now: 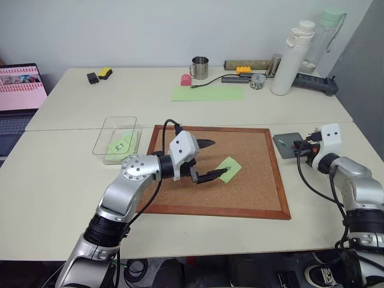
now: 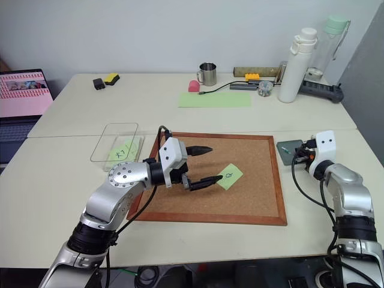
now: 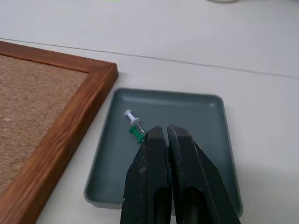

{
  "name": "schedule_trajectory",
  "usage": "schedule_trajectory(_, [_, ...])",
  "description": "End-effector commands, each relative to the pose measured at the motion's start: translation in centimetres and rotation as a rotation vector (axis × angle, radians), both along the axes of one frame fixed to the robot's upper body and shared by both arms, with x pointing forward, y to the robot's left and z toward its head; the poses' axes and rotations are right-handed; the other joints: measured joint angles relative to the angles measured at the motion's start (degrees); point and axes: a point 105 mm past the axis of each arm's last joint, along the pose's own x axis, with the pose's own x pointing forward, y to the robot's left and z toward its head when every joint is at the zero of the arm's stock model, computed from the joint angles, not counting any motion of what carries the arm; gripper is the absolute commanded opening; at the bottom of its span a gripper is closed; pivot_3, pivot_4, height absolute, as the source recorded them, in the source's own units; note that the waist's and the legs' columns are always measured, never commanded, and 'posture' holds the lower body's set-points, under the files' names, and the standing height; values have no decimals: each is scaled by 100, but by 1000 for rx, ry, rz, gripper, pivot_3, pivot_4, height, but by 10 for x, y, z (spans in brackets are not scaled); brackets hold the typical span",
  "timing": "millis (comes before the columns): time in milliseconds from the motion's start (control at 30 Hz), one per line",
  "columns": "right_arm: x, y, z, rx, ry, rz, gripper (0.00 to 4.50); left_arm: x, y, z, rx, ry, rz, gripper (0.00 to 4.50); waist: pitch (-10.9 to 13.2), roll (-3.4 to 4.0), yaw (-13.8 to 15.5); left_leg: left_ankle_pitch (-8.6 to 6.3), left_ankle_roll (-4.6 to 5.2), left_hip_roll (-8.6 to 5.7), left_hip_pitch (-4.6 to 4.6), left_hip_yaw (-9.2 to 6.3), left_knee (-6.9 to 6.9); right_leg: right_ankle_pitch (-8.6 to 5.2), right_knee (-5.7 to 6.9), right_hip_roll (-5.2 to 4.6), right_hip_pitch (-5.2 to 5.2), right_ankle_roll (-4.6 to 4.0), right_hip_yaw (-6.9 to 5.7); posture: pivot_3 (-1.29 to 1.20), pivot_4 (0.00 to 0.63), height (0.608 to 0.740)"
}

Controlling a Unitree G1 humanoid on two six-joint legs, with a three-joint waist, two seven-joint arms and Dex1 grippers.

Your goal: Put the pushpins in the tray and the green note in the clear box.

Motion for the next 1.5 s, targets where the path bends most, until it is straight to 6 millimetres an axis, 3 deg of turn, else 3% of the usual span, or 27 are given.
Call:
schedule_trajectory(33, [13, -2, 18, -18, -65, 13, 0, -7, -10, 15, 3, -97, -56, 4487, 1, 1, -1, 0, 0, 0, 1, 1, 1, 0, -1, 0, 0, 0, 0, 0, 150, 740])
schedule_trajectory(167, [22, -1, 19, -7, -66, 17, 0, -8, -11, 15, -2, -98, -55, 4487, 1, 1, -2, 0, 0, 0, 0, 2, 0, 0, -3, -1, 0, 0, 0, 0, 150, 740])
schedule_trajectory(467, [26, -6, 26, 16, -81, 24, 2006, -9, -5, 9, -3, -77, -34, 4500, 0, 1, 0, 0, -1, 1, -1, 2, 0, 0, -3, -2, 0, 0, 0, 0, 150, 740])
schedule_trajectory(833, [11, -5, 33, 29, -118, 35, 4338, -5, 0, -2, 21, -48, -18, 4500, 0, 1, 7, 0, -1, 1, -2, 2, 1, 0, -1, -3, 0, 0, 0, 0, 150, 740])
schedule_trajectory(1500, [17, -13, 9, -68, -49, 6, 4437, 0, 2, -6, 27, -45, -1, 4500, 0, 1, 5, 1, -1, 1, -1, 4, 1, 0, -1, -3, 0, 0, 1, 0, 150, 740])
